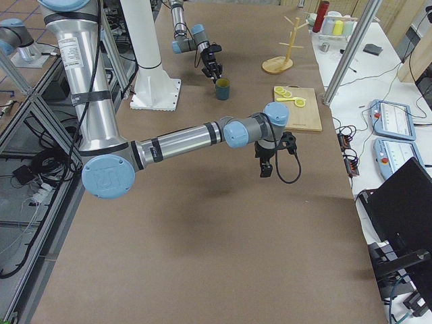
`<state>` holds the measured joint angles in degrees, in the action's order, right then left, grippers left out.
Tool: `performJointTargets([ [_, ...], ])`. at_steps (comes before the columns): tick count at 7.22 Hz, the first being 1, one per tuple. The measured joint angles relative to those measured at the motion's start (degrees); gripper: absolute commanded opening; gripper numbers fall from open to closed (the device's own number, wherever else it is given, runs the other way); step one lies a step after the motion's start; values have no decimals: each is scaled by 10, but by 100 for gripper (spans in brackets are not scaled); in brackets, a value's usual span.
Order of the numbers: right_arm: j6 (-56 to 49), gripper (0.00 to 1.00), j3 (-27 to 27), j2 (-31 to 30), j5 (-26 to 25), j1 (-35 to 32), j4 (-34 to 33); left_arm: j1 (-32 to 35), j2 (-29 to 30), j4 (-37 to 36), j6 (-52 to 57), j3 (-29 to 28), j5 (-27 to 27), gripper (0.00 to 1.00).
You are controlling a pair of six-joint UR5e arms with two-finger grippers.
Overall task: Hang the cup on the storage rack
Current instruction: 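Lift the blue mug off the table with the left gripper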
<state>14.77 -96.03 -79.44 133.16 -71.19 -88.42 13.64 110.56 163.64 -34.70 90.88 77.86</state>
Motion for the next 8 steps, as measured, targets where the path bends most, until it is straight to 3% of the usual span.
performJointTargets([
  [5, 0, 100, -3, -3, 1, -5, 1, -2, -1, 37, -49, 14, 4, 0],
  [8, -10, 100, -21, -49, 7, -38, 0, 25, -2, 72, -130, 34, 1, 0],
])
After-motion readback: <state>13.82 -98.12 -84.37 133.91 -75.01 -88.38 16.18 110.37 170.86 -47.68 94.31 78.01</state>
